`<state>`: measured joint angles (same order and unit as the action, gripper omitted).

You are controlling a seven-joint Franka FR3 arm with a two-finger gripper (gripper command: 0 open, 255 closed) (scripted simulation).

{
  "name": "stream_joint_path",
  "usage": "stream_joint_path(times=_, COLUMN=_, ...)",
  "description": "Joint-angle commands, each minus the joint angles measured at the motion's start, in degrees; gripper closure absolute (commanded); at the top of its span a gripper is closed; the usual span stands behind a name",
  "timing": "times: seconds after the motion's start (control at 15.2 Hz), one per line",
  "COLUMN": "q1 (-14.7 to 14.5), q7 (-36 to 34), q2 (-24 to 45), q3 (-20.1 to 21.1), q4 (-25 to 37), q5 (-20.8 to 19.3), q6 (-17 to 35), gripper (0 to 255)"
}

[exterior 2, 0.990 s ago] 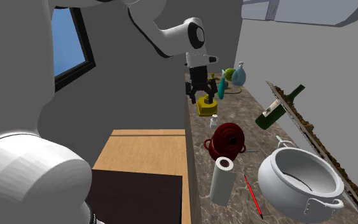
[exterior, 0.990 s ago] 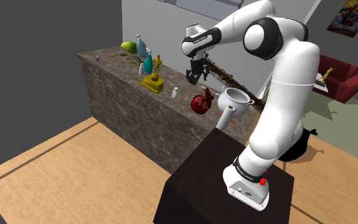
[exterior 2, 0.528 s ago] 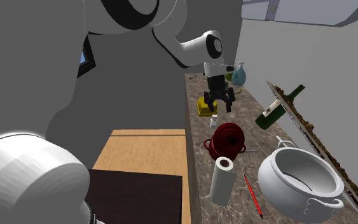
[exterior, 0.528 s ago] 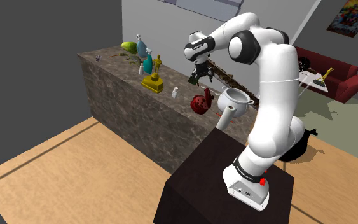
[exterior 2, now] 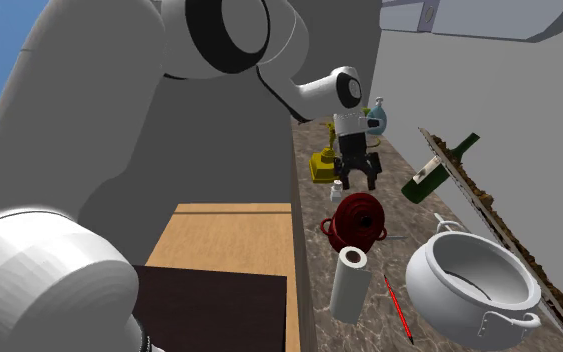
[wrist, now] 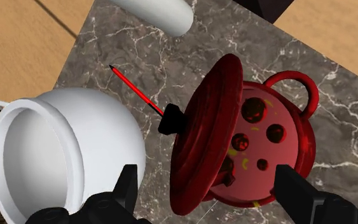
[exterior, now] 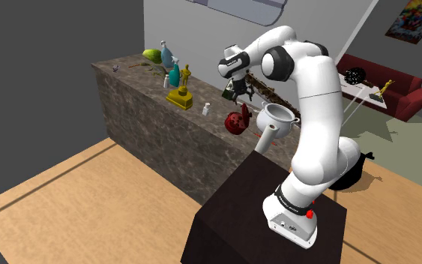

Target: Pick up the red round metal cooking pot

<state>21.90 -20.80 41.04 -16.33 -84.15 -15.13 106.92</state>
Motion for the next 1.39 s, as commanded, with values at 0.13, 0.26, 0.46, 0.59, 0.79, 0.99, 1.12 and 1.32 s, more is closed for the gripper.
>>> stream_joint_path(times=0.13, q1=0.3, q7=-0.5, q2=1.7, q3=0.2, q4=-0.2, q5=0.1, q6=1.8, gripper=0)
stream_joint_path(times=0.26, q1=0.3, q7=-0.5, q2=1.6, q3=0.2, q4=-0.2, q5=0.1, q6=1.8, gripper=255)
stream_joint_path(times=0.46, q1=0.3, q7=-0.5, q2=1.7, q3=0.2, q4=-0.2, q5=0.1, q6=1.8, gripper=255)
stream_joint_path(times=0.59, q1=0.3, q7=-0.5, q2=1.7, q3=0.2, q4=-0.1, q5=0.2, q6=1.7, gripper=255)
stream_joint_path(times=0.79, q1=0.3, q7=-0.5, q2=1.7, q3=0.2, q4=-0.1, q5=0.1, q6=1.7, gripper=255)
stream_joint_path(times=0.99, q1=0.2, q7=-0.2, q2=0.8, q3=0.1, q4=0.0, q5=0.1, q6=0.8, gripper=255)
stream_joint_path(times=1.12, q1=0.1, q7=0.1, q2=0.0, q3=0.0, q4=0.2, q5=0.0, q6=-0.2, gripper=255)
stream_joint_path(times=1.32, q1=-0.1, q7=0.6, q2=-1.2, q3=-0.2, q4=0.6, q5=-0.1, q6=-1.7, gripper=255)
